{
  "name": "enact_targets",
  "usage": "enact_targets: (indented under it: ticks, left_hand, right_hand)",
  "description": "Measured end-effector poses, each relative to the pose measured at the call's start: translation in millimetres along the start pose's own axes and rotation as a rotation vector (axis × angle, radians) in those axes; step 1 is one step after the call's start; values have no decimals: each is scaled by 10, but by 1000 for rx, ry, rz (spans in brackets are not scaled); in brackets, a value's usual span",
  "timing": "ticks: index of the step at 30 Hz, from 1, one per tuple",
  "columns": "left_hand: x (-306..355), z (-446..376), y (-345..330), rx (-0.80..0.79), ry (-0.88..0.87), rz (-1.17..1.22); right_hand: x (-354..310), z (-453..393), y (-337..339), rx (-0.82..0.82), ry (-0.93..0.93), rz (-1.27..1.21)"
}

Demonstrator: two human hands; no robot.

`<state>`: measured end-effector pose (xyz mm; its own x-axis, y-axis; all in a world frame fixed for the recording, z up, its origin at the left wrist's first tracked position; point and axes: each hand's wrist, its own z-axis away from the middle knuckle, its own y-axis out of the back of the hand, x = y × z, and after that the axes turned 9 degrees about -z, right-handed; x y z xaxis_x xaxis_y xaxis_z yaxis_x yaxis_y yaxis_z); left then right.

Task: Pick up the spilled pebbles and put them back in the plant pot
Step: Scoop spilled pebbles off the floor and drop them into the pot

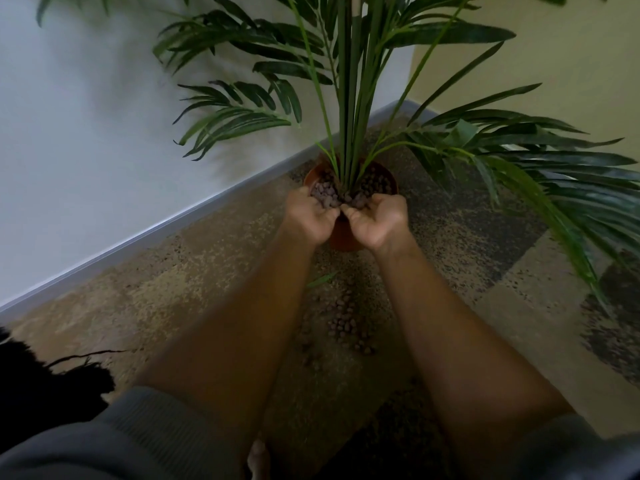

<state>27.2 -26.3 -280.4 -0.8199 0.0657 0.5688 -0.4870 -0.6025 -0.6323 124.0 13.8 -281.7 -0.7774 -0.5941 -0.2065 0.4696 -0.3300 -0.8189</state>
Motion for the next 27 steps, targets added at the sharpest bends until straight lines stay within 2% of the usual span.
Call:
enact_targets:
  ticks: [4, 7, 11, 15, 18, 20, 23, 25, 27]
  left_hand:
    - [13, -105, 38, -55, 45, 27]
    - [-43, -85, 85, -37, 31, 40]
    - [-132, -83, 250, -6, 14, 7]
    - [-209, -53, 392, 27, -22, 27]
    - [-242, 2, 462, 53, -47, 33]
    - [-287, 39, 530, 86, -50, 11]
    - [-451, 17, 708, 220, -7, -220]
    - [-608, -39, 874, 295, 28, -549]
    - [-767, -77, 1048, 289, 57, -938]
  right_hand:
    - [-37, -4, 9, 0, -10, -5]
    - [-64, -14, 67, 8, -11, 13]
    - [-138, 23, 230, -7, 30, 233]
    - [-213, 82, 435, 14, -6, 340]
    - [-250, 120, 589, 10, -97, 512]
    - [-256, 164, 688, -4, -201, 725]
    - [-192, 174, 862, 32, -326, 1169]
    - [-122, 122, 1010, 86, -334, 1492]
    - [-79, 65, 1173, 95, -354, 1837]
